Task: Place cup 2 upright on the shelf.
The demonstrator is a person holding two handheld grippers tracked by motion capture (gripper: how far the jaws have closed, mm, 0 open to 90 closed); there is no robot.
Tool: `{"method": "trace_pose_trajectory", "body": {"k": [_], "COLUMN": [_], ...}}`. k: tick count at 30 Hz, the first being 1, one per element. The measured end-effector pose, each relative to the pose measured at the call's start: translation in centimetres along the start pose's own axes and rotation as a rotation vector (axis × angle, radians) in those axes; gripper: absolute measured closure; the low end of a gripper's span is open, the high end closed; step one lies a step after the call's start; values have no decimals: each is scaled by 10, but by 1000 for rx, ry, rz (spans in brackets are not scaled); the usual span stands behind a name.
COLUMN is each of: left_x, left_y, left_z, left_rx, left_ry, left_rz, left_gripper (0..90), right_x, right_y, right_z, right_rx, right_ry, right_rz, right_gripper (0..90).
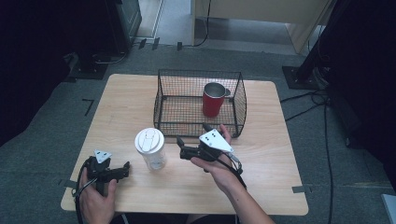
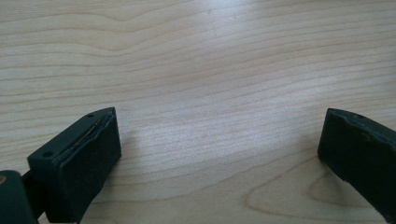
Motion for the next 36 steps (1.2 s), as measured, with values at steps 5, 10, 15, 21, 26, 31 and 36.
{"method": "trace_pose_trajectory", "body": {"k": [5,10,15,21,26,31,36], "left_x": [0,0,0,0,0,0,0], "left_y": [0,0,0,0,0,0,0], "left_z": [0,0,0,0,0,0,0], "left_rx": [0,0,0,1,1,1,1], "left_ry": [0,0,0,-2,-3,-3,-4], "left_rz": [0,0,0,0,0,0,-1], "left_gripper": [0,0,0,0,0,0,0], "right_x": [15,32,40,52,60,64,66], "right_y": [-2,-5,-9,-16,-23,-27,-33], "right_z": [-9,-18,-23,-28,-31,-34,-33], "right_rx": [12,26,29,35,37,41,36], "right_ry": [3,8,-10,8,8,5,11], "right_rz": [44,85,111,142,166,174,175], "right_gripper": [0,0,0,0,0,0,0]}}
Point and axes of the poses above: each handheld gripper's, and its own axes: y roughly backward along the jaws, z roughly out of its top, x roughly to its left, the point moved 3 cm from there along -y, roughly forward along the jaws, and after that the axes turned 15 degrees about z, right-handed, at the moved point
